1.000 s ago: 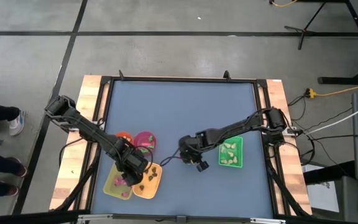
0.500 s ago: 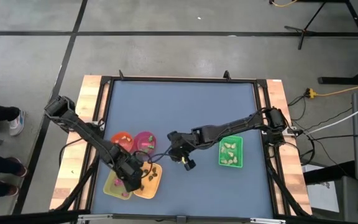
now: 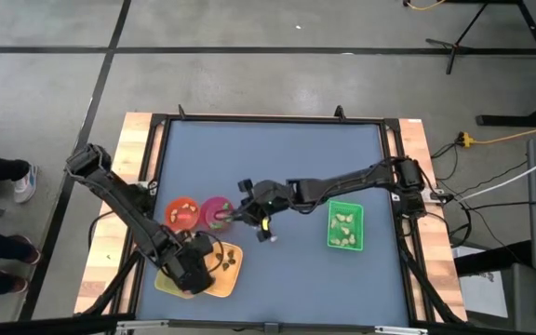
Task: Sort Halloween decoration
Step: Put the green skeleton toy into the red bowl, then put the white skull toy into the orange bowl
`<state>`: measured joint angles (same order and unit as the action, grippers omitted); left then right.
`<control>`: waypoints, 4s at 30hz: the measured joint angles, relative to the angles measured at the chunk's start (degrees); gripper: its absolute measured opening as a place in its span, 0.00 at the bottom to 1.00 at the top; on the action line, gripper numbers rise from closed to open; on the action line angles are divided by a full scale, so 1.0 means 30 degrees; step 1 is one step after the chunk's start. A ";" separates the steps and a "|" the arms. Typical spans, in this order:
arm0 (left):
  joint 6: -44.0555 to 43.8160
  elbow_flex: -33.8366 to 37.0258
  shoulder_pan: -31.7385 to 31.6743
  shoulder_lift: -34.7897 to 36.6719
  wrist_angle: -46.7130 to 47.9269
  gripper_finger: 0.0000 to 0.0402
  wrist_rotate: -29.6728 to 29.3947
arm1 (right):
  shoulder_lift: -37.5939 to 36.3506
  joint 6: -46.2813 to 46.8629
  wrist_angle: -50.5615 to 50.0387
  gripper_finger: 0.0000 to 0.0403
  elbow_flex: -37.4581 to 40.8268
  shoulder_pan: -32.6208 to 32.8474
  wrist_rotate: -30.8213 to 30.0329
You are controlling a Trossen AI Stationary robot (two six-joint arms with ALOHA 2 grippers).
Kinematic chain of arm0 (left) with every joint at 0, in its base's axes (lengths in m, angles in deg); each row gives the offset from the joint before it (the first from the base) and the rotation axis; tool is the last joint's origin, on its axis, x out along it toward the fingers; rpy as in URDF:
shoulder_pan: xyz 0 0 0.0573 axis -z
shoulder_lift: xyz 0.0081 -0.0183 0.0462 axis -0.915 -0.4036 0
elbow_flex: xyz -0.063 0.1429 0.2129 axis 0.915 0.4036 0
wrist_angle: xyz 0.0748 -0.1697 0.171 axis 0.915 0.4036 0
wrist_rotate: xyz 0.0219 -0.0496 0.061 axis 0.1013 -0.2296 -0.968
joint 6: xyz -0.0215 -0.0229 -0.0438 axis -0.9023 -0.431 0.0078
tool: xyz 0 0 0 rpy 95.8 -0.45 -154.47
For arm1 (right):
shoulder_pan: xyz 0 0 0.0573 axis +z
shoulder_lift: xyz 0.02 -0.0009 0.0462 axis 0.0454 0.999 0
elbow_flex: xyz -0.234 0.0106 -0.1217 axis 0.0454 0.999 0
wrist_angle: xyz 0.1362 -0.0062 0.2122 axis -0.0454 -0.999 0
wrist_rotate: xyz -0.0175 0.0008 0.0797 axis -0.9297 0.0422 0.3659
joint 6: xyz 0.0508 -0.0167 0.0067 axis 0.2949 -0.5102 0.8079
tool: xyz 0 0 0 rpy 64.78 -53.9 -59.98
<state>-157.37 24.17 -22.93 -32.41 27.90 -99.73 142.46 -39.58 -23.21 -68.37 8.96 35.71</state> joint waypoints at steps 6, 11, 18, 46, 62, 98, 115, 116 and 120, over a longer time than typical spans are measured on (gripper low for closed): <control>0.0073 -0.0013 -0.0149 0.0013 -0.0303 0.30 -0.3342 | 0.1165 0.0022 0.1722 0.10 -0.0010 -0.0560 0.0000; 0.1368 -0.0007 -0.0403 0.0015 -0.0822 0.30 -0.5044 | 0.1918 -0.0181 0.2923 0.10 0.0002 -0.0554 -0.0138; 0.2800 -0.0007 -0.0561 0.0015 -0.1987 0.30 -0.8725 | 0.2639 -0.0521 0.4187 0.10 -0.0013 -0.0541 -0.0037; 0.5574 -0.0007 -0.1411 0.0015 -0.4124 0.30 -1.4348 | 0.2797 -0.0175 0.3704 0.56 -0.0013 -0.0521 -0.0478; 0.5581 0.0000 -0.1636 0.0015 -0.4124 0.30 -1.4334 | 0.1048 0.0729 -0.2483 0.56 0.0002 -0.0497 -0.1647; 0.5529 0.0007 -0.1632 0.0015 -0.4321 0.30 -1.3904 | 0.0840 0.8295 -1.2526 0.56 0.0047 0.2188 -0.0330; 0.5566 0.0007 -0.1632 0.0015 -0.4488 0.30 -1.3904 | 0.2010 0.9298 -1.1646 0.56 0.0010 0.2118 -0.1005; 0.5559 0.0007 -0.1632 0.0007 -0.4496 0.30 -1.3904 | 0.2010 0.9296 -1.1664 0.56 0.0014 0.2118 -0.1007; 0.5559 0.0007 -0.1632 0.0007 -0.4589 0.30 -1.3886 | 0.2010 0.9296 -1.1611 0.55 0.0023 0.2118 -0.1005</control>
<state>-140.69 24.19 -27.83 -32.39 14.14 -141.39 148.49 -11.70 -58.04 -68.30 15.31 32.69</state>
